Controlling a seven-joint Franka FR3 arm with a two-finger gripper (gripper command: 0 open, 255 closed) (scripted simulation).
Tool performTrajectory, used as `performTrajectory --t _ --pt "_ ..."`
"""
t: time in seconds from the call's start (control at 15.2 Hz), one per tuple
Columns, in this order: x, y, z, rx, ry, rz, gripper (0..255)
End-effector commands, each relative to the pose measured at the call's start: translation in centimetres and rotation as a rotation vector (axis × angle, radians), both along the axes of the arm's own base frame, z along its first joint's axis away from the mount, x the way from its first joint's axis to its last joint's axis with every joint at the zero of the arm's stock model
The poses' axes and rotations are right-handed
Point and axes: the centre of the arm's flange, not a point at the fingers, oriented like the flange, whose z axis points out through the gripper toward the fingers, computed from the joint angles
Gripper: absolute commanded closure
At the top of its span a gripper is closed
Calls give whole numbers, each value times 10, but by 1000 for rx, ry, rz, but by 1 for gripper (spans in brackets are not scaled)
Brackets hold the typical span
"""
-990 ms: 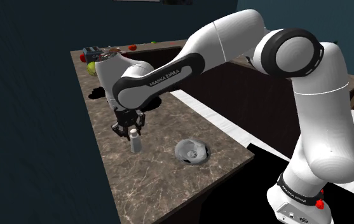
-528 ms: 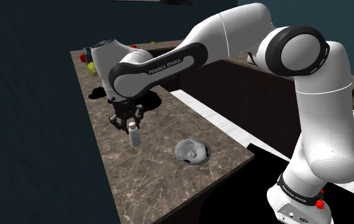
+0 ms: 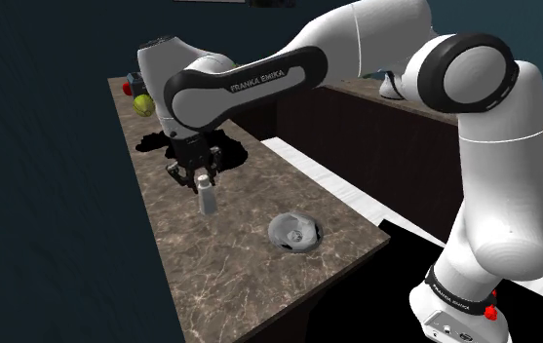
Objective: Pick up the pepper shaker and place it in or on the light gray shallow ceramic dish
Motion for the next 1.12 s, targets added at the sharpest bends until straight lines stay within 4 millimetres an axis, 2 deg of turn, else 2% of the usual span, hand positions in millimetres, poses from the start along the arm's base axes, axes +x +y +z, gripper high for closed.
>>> performTrajectory --t 0.0,1.06 --pt "-15 -12 4 0 0 0 255" --pt "-173 -150 29 0 0 0 255"
